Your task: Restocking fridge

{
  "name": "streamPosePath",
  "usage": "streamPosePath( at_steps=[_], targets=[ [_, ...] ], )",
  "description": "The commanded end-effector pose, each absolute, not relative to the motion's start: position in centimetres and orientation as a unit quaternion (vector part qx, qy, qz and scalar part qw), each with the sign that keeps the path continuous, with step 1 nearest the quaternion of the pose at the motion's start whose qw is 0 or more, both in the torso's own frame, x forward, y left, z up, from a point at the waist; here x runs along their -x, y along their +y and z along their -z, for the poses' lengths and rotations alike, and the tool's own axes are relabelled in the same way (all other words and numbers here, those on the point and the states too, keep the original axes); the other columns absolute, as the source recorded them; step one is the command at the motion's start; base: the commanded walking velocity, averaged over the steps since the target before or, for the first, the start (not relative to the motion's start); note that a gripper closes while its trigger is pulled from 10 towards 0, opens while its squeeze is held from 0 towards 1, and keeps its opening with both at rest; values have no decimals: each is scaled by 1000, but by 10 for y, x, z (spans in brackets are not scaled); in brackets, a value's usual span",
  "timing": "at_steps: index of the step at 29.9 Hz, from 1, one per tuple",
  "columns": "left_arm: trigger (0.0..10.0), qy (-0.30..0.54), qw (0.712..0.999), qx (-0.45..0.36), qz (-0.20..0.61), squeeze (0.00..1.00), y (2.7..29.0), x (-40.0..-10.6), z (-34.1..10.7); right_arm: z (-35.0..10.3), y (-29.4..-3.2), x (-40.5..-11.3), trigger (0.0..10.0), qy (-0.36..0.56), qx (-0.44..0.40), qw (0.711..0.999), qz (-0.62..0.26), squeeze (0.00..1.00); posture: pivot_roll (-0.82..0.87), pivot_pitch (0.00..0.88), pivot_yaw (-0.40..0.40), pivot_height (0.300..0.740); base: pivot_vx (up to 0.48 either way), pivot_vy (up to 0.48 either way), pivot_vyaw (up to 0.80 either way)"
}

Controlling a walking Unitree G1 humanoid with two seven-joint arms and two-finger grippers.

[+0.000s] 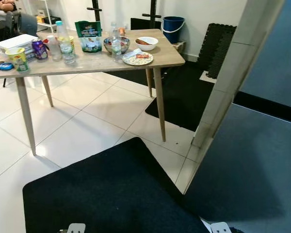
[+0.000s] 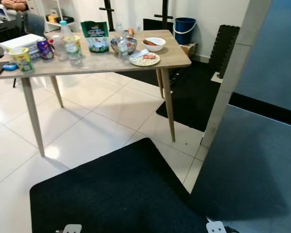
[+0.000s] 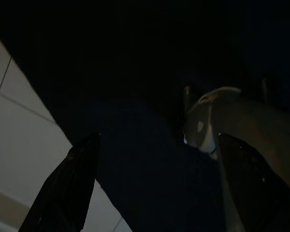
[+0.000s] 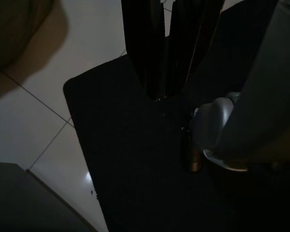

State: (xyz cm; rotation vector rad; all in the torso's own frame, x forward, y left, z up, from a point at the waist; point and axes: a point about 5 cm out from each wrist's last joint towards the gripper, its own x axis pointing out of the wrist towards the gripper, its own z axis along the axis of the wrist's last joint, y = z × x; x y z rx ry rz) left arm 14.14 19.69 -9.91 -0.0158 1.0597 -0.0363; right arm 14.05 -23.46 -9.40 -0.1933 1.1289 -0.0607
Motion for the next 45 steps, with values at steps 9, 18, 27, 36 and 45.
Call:
streamPosePath(
  at_steps=[9, 18, 27, 36, 45],
  targets=[
    [10000, 515, 857, 8, 11, 0, 203, -135, 101, 97, -222, -138, 10000, 538, 79, 839, -12, 0, -39, 76, -19, 740, 0, 0, 411],
    [10000, 526, 850, 0, 21, 0, 197, -128, 104, 96, -231, -135, 10000, 545, 108, 831, -11, 0, -27, 62, -10, 740, 0, 0, 794],
    [10000, 526, 850, -5, 19, 0, 202, -128, 103, 96, -232, -136, 10000, 539, 101, 836, 6, 0, -24, 55, 2, 740, 0, 0, 88],
    [10000, 525, 851, 3, 0, 0, 206, -129, 102, 97, -234, -132, 10000, 547, 115, 829, -10, 0, -65, 61, -10, 740, 0, 0, 622],
    [10000, 527, 850, 11, 7, 0, 193, -128, 105, 95, -244, -129, 10000, 551, 132, 824, 3, 0, -71, 60, -25, 740, 0, 0, 491]
  ],
)
